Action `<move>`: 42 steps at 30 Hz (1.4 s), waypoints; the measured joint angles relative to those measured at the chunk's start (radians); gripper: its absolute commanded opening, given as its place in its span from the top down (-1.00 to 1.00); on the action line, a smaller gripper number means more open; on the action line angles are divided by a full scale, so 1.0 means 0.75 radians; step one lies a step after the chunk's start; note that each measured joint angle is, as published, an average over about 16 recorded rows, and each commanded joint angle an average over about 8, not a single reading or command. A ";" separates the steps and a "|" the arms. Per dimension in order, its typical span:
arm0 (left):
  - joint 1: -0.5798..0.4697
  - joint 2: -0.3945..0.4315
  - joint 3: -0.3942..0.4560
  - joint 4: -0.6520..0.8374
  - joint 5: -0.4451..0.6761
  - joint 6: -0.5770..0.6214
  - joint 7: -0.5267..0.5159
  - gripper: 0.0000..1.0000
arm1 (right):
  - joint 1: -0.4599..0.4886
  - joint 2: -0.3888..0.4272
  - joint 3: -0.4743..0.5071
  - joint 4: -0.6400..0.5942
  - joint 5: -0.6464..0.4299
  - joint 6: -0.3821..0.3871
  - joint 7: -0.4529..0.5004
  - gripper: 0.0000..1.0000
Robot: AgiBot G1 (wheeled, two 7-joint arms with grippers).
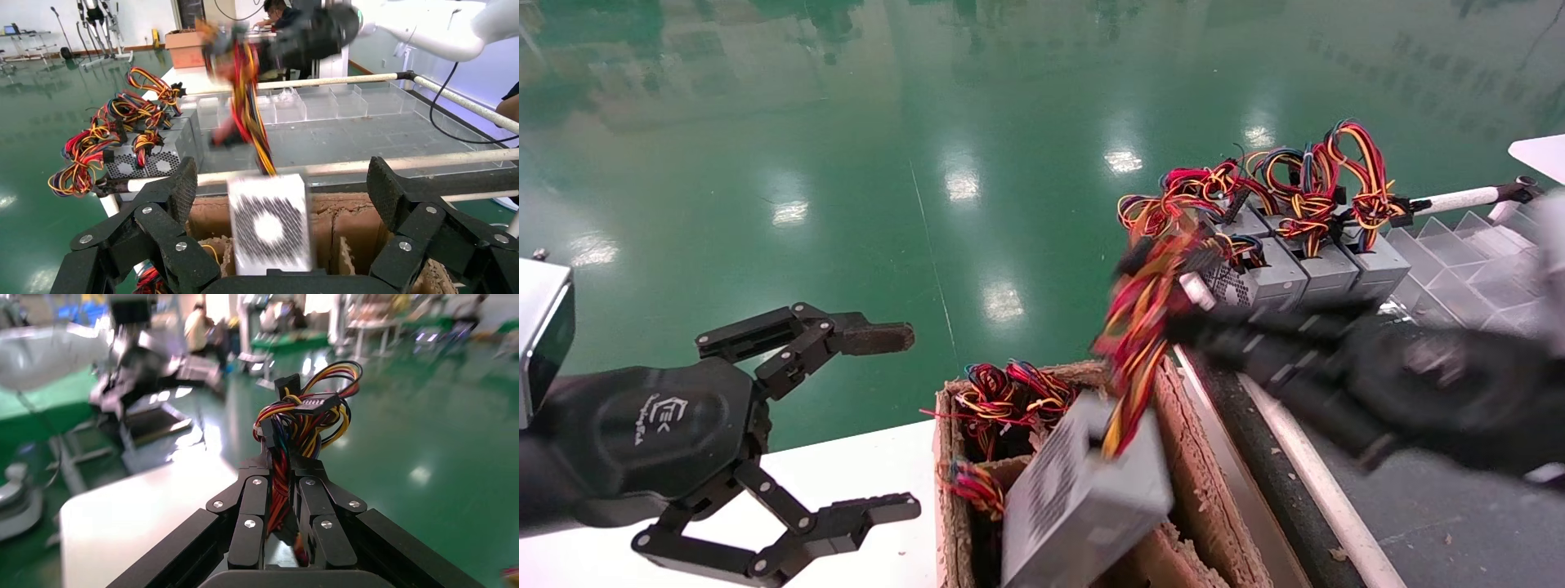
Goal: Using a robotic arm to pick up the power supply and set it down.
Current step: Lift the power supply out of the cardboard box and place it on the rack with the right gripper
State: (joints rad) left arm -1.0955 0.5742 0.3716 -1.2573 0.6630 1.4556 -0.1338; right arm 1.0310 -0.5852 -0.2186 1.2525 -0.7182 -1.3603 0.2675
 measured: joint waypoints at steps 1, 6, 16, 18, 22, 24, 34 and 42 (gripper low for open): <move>0.000 0.000 0.000 0.000 0.000 0.000 0.000 -1.00 | -0.001 0.018 0.019 -0.015 0.018 -0.005 -0.009 1.00; 0.000 0.000 0.000 0.000 0.000 0.000 0.000 -1.00 | 0.003 0.103 0.099 -0.083 0.073 -0.012 -0.053 1.00; 0.000 0.000 0.000 0.000 0.000 0.000 0.000 -1.00 | -0.059 0.258 0.220 -0.231 0.071 0.035 -0.182 1.00; 0.000 0.000 0.000 0.000 0.000 0.000 0.000 -1.00 | -0.086 0.287 0.241 -0.264 0.069 0.043 -0.209 1.00; 0.000 0.000 0.000 0.000 0.000 0.000 0.000 -1.00 | -0.148 0.338 0.281 -0.332 0.068 0.051 -0.259 1.00; 0.000 0.000 0.000 0.000 0.000 0.000 0.000 -1.00 | -0.181 0.360 0.299 -0.367 0.069 0.048 -0.285 1.00; 0.000 0.000 0.000 0.000 0.000 0.000 0.000 -1.00 | -0.323 0.423 0.336 -0.487 0.039 0.010 -0.401 1.00; 0.000 0.000 0.000 0.000 0.000 0.000 0.000 -1.00 | -0.334 0.390 0.304 -0.432 -0.061 0.086 -0.489 1.00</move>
State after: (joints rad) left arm -1.0955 0.5741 0.3719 -1.2573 0.6628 1.4555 -0.1337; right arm 0.7808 -0.2928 0.0096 0.9282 -0.7640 -1.2958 -0.0989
